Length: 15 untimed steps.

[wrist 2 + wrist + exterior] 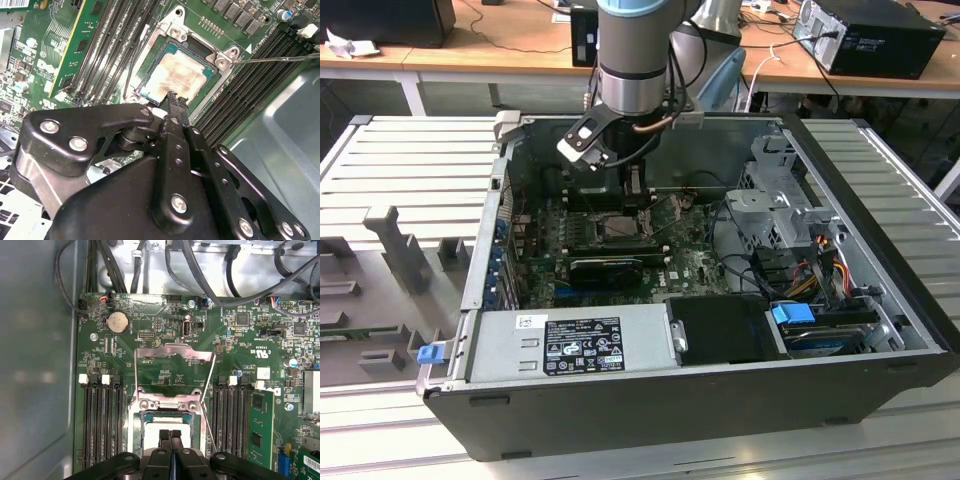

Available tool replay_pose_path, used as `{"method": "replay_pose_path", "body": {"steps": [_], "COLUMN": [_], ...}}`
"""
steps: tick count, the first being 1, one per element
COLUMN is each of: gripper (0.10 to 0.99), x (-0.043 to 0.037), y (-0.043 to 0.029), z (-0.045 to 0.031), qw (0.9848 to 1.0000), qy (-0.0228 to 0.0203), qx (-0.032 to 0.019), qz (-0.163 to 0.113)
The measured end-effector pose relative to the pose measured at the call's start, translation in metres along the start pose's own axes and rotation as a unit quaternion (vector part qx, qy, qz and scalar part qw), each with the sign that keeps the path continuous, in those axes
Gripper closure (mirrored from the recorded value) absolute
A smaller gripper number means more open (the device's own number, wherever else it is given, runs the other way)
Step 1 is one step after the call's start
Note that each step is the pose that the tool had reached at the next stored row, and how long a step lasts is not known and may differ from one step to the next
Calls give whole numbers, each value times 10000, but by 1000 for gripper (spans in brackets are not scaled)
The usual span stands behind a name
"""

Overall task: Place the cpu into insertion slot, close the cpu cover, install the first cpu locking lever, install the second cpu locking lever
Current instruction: 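Close the cpu cover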

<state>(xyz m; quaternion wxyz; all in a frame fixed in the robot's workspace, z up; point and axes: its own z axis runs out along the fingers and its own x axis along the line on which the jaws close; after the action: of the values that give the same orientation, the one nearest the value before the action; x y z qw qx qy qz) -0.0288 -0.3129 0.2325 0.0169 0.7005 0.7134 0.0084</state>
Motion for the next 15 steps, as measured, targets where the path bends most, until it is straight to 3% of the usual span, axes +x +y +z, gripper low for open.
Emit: {"method": "replay_pose_path", "body": {"steps": [15], "gripper": [980], "x": [-1], "y": [3], "z": [-91], "qw": [10000], "qy": [0], "qx": [0], "qz": [9]}}
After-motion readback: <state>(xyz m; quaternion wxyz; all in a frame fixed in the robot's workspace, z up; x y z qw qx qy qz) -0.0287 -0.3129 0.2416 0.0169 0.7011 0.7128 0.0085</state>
